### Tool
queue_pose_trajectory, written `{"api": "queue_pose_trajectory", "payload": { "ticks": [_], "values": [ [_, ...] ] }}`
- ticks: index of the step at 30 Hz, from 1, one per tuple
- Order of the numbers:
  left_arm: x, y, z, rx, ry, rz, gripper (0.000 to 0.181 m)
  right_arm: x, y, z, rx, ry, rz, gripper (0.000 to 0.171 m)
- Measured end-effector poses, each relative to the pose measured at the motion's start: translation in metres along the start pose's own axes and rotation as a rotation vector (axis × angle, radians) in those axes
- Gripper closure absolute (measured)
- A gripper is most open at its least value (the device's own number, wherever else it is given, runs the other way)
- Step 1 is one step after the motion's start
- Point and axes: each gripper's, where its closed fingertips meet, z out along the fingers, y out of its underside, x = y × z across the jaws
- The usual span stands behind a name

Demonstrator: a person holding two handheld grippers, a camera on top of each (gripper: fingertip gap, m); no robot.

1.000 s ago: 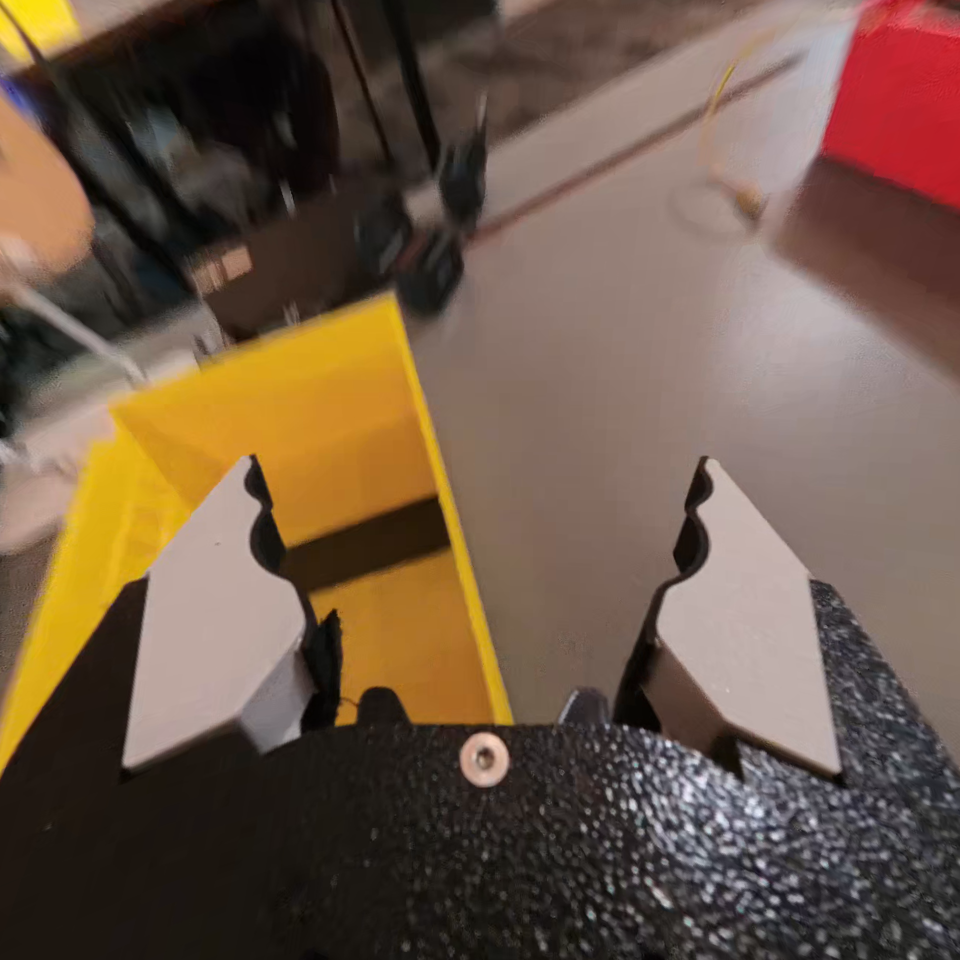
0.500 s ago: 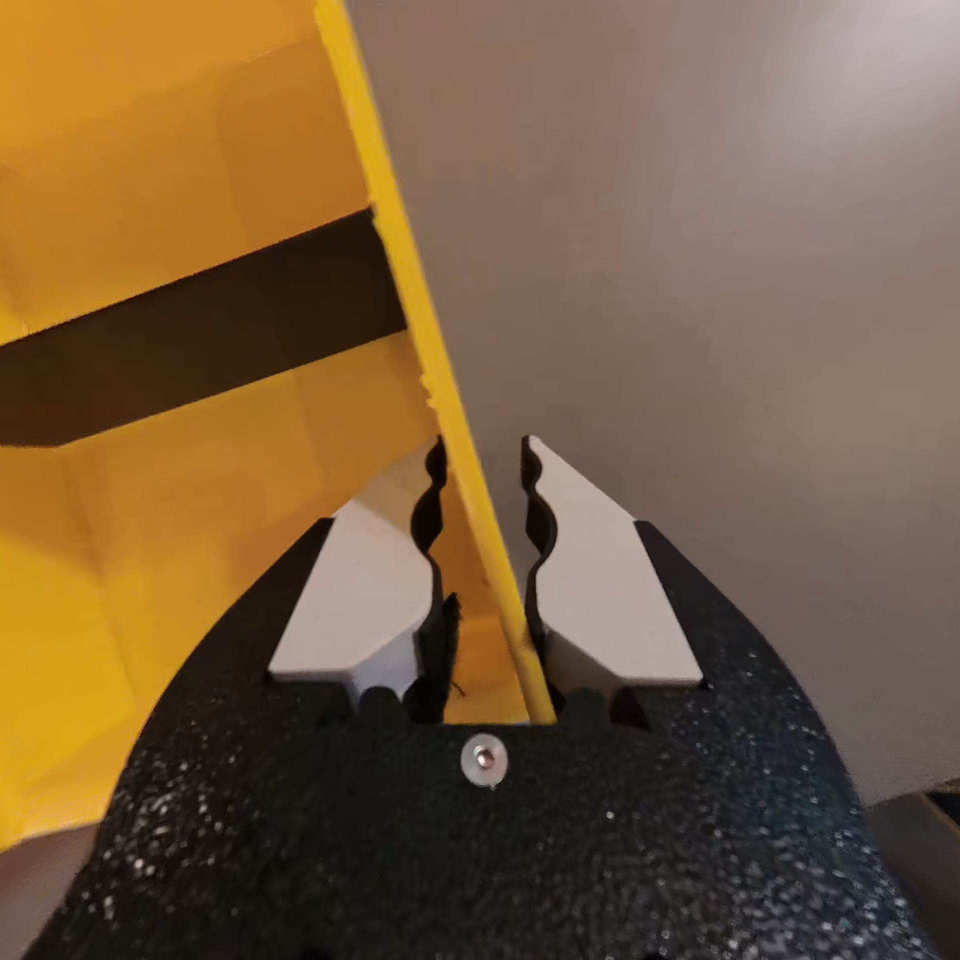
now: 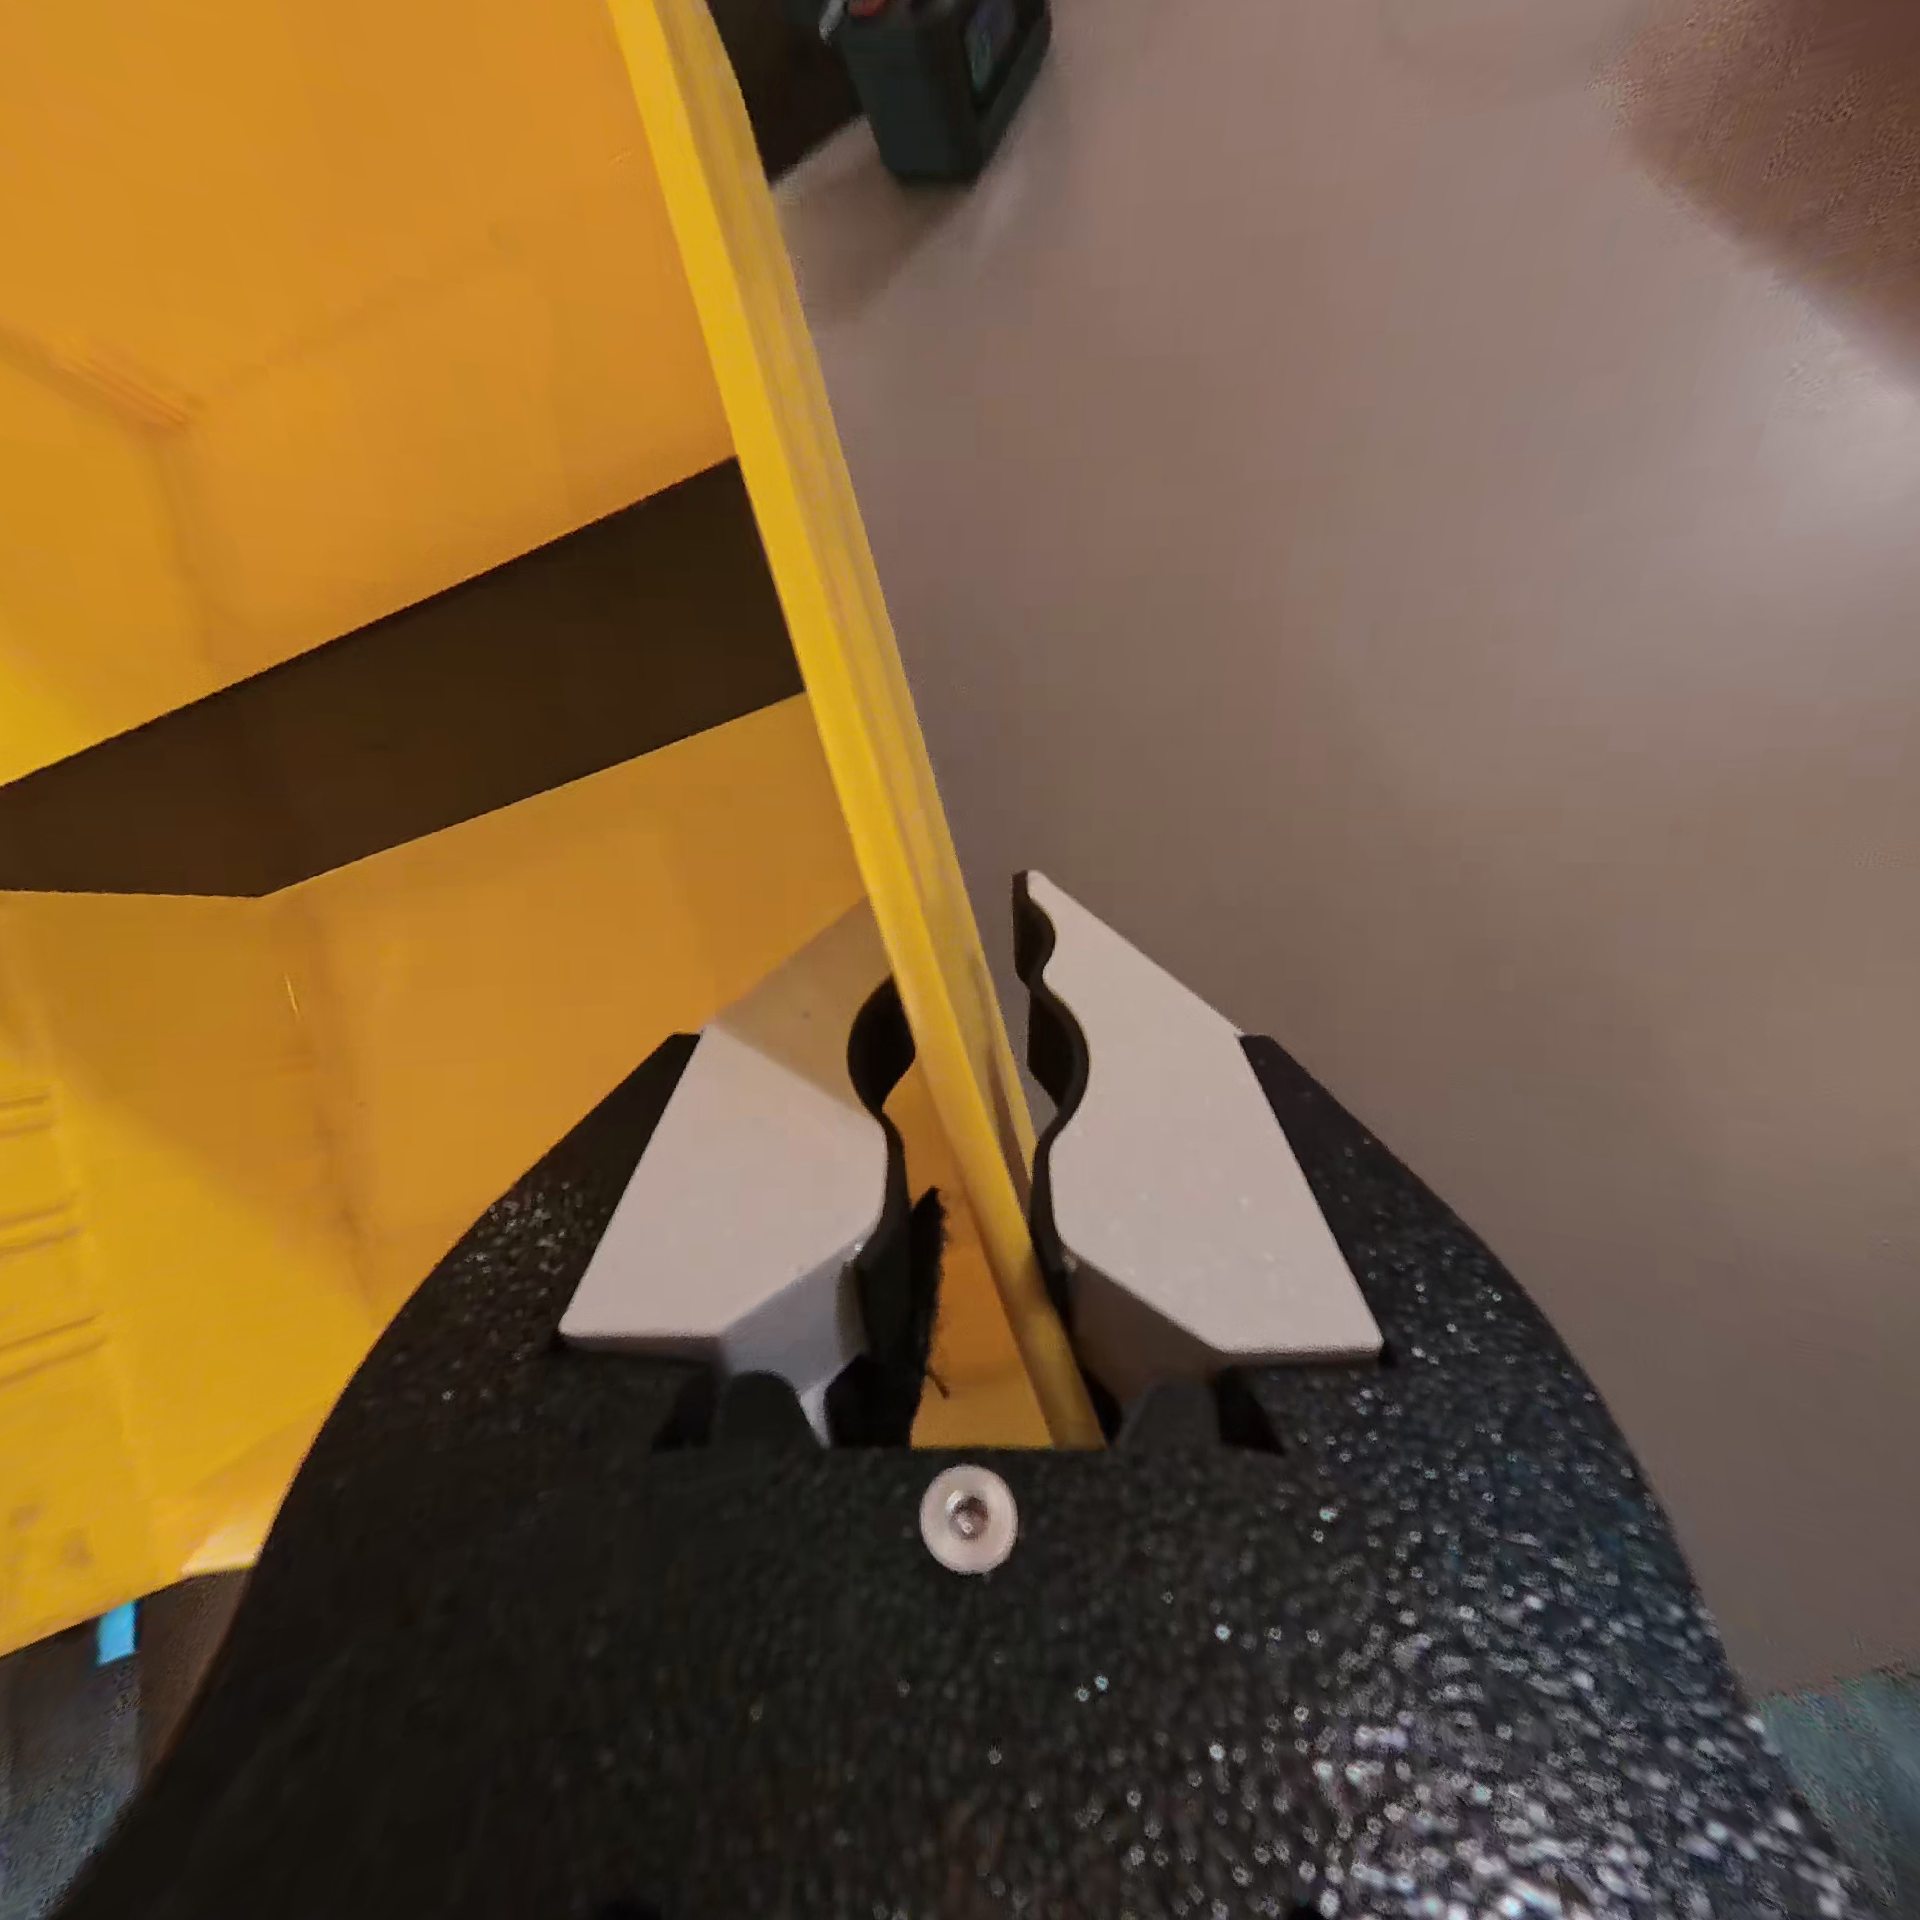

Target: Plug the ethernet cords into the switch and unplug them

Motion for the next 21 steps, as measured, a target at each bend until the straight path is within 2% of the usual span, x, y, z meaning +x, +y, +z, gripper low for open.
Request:
{"api": "queue_pose_trajectory", "payload": {
  "ticks": [6,12,14,16,17,19,21],
  "values": [
    [-0.004,-0.032,-0.041,0.114,-0.058,0.041,0.166,-0.084,-0.037,0.022,0.039,-0.137,-0.067,0.167],
    [0.006,-0.07,-0.079,0.218,-0.06,0.05,0.165,-0.191,-0.072,0.042,0.073,-0.256,-0.11,0.165],
    [0.015,-0.091,-0.088,0.27,-0.033,0.067,0.165,-0.237,-0.083,0.042,0.12,-0.353,-0.122,0.151],
    [0.027,-0.113,-0.093,0.319,-0.005,0.105,0.165,-0.284,-0.095,0.031,0.209,-0.524,-0.126,0.13],
    [0.034,-0.124,-0.094,0.338,0.011,0.128,0.165,-0.296,-0.102,0.023,0.282,-0.588,-0.116,0.127],
    [0.054,-0.144,-0.096,0.375,0.057,0.177,0.165,-0.29,-0.116,0.003,0.465,-0.613,-0.112,0.109],
    [0.08,-0.162,-0.098,0.417,0.13,0.228,0.165,-0.253,-0.118,-0.012,0.615,-0.512,-0.134,0.111]
  ]
}}
